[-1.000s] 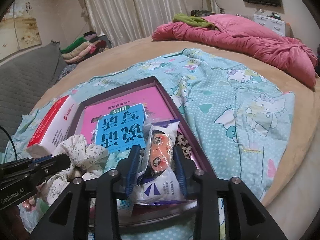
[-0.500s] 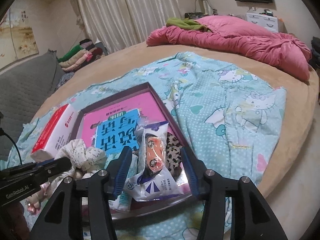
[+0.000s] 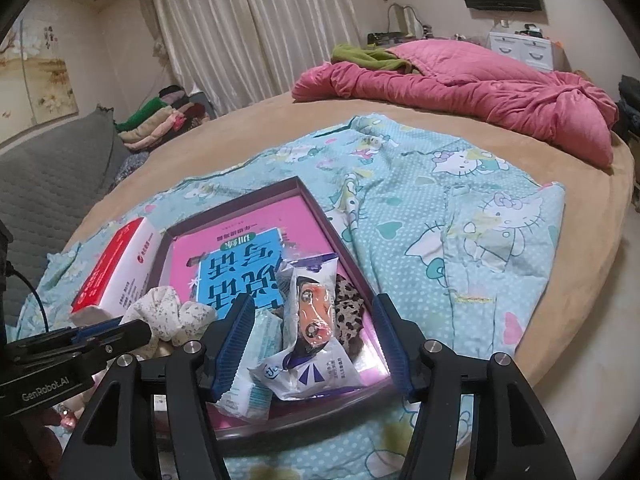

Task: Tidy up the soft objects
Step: 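Lower and open right tool to drop the snack bag while left tool releases the scrunchie on the tray, then move both open tools back from the tray over the remaining pile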

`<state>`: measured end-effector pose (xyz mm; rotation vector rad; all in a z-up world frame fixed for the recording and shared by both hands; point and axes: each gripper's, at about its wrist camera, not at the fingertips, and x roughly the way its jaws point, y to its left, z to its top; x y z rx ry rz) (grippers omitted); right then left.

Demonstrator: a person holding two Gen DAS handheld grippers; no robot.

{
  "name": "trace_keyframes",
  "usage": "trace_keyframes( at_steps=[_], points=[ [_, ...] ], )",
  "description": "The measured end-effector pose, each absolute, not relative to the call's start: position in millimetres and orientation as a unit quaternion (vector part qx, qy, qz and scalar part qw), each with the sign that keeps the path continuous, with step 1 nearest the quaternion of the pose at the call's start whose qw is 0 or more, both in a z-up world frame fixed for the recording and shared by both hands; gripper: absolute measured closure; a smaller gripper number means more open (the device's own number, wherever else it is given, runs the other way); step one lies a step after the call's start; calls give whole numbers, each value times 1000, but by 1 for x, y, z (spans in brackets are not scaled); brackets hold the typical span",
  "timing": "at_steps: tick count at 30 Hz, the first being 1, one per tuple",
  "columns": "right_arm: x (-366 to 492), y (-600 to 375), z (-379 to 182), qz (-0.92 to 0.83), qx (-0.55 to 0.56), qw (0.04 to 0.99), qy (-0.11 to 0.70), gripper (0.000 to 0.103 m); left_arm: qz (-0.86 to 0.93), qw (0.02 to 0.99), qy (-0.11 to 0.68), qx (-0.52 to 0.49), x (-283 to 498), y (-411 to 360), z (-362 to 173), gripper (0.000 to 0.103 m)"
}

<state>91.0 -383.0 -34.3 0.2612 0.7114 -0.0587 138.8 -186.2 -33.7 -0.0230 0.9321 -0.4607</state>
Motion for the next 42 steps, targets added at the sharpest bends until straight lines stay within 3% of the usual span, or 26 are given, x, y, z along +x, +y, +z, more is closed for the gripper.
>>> trace_keyframes(
  at_steps=[8,14,24,28,42],
  points=[
    [89,-382,-30,-28,130,929,345,40,-220,872,436,5,134,-185,-30,66],
    [88,-381,-29,-28,134,929,344,40,-206,879,430,24,128,-180,-27,48],
    [84,-378,-21,-26,135,931,339,39,-198,882,428,12,127,-167,-21,47],
    [83,-376,-18,-30,132,932,337,32,-198,883,425,9,125,-164,-16,46],
    [79,-370,-7,-41,118,935,332,26,-193,888,417,4,116,-152,0,38]
  ],
)
